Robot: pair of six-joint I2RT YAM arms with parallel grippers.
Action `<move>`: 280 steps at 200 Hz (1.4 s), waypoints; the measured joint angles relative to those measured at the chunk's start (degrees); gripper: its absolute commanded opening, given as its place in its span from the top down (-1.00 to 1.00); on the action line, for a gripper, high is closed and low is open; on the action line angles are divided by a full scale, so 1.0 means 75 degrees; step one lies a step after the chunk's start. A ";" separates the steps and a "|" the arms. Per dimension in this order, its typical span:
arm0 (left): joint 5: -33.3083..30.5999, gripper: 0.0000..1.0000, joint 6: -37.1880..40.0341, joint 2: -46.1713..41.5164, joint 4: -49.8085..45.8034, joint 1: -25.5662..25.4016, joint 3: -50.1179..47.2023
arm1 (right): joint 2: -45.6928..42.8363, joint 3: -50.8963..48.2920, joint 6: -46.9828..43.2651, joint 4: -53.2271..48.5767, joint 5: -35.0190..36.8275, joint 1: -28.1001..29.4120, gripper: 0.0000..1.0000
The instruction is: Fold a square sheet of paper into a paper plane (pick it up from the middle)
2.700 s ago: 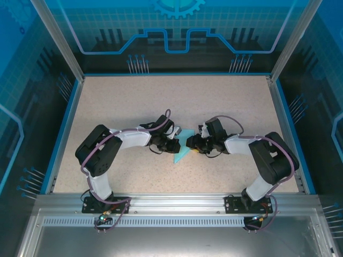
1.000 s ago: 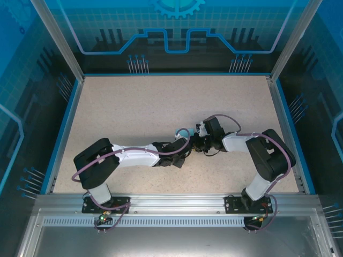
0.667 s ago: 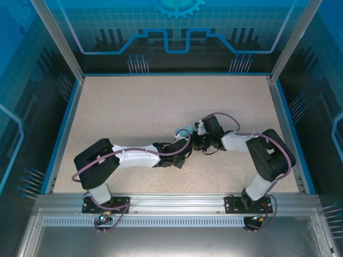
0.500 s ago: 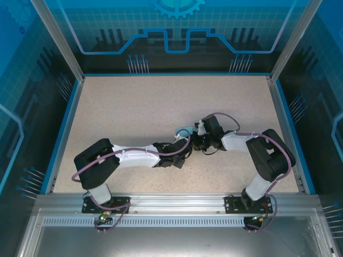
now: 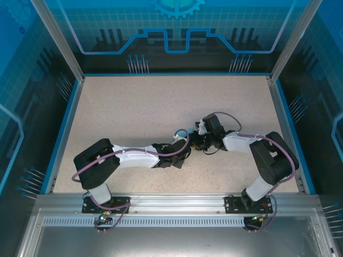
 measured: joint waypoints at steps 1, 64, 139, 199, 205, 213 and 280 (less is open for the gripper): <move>0.0000 0.96 -0.0003 -0.0009 0.0023 0.0006 -0.0015 | -0.0017 0.0000 -0.0009 -0.0009 0.0009 0.0000 0.32; 0.1189 0.98 -0.0149 -0.0749 0.1090 0.0737 -0.1198 | -0.1909 -0.0376 -0.0318 -0.0816 0.0487 -0.0233 -0.02; 0.2422 0.99 -0.0146 -0.0973 0.1950 0.1148 -0.1699 | -0.3130 -0.0708 -0.0670 -0.1614 0.1160 -0.0385 -0.32; 0.3185 1.00 -0.0143 -0.0973 0.2404 0.1396 -0.1856 | -0.3191 -0.0857 -0.0720 -0.1687 0.1233 -0.0393 -0.26; 0.3258 1.00 -0.0143 -0.0973 0.2463 0.1431 -0.1886 | -0.3177 -0.0898 -0.0723 -0.1658 0.1209 -0.0393 -0.24; 0.3369 1.00 -0.0143 -0.0973 0.2530 0.1480 -0.1926 | -0.3124 -0.0924 -0.0717 -0.1629 0.1151 -0.0393 -0.21; 0.3867 1.00 -0.0221 -0.0976 0.3016 0.1716 -0.2267 | -0.2294 -0.0930 -0.0688 -0.1084 0.0886 -0.0047 0.00</move>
